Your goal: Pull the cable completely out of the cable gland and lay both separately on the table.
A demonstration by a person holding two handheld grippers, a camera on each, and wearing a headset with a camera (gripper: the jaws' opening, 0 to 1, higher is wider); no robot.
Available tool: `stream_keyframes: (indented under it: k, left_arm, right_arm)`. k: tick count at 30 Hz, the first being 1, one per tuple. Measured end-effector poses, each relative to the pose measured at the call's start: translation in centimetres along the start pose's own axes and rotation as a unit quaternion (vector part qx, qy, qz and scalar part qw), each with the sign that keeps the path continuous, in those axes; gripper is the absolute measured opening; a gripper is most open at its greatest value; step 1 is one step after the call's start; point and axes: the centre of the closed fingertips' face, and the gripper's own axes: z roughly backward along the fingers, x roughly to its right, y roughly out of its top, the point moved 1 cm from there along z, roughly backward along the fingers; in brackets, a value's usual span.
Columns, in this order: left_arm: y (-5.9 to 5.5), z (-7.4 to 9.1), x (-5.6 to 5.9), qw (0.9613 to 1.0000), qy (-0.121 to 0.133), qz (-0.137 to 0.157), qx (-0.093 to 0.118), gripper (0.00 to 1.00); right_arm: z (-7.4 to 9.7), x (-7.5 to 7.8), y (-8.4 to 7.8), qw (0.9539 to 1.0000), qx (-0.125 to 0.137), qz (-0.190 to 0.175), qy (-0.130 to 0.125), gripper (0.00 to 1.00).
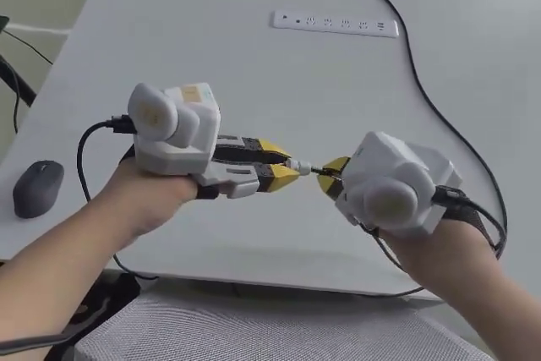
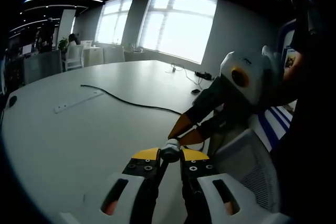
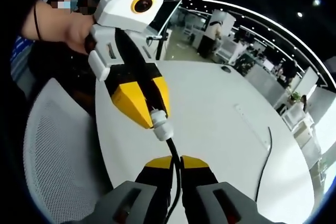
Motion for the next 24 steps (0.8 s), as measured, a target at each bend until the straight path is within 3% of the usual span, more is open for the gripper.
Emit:
stream_keyframes:
  k: [5, 14, 20, 23, 24]
  left_arm:
    - [0.3, 0.0, -0.1, 1.0, 0.0, 0.002, 0.006, 0.15]
    - [0.8, 0.2, -0.4, 0.9999, 0.001, 0.004, 0.015, 0.15]
    - [0.7, 0.2, -0.5, 0.9999, 0.003, 0.002, 0.014, 0.15]
    - [0.8, 0.3, -0.4, 0.9999, 0.003, 0.002, 0.014, 0.15]
    - [0.8, 0.3, -0.4, 0.9999, 0.004, 0.002, 0.014, 0.15]
  right_arm:
    - [0.0, 0.6, -0.4, 0.9998, -0.002, -0.021, -0.003, 0.0]
    - [-0.1, 1.9, -2.5, 0.9946, -0.011, -0.102, -0.008, 0.0]
    - [-0.3, 2.4, -4.2, 0.9822, -0.019, -0.187, -0.007, 0.0]
    - [-0.3, 2.6, -5.0, 0.9771, -0.022, -0.211, -0.008, 0.0]
    - [-0.3, 2.6, -5.4, 0.9732, -0.024, -0.229, -0.005, 0.0]
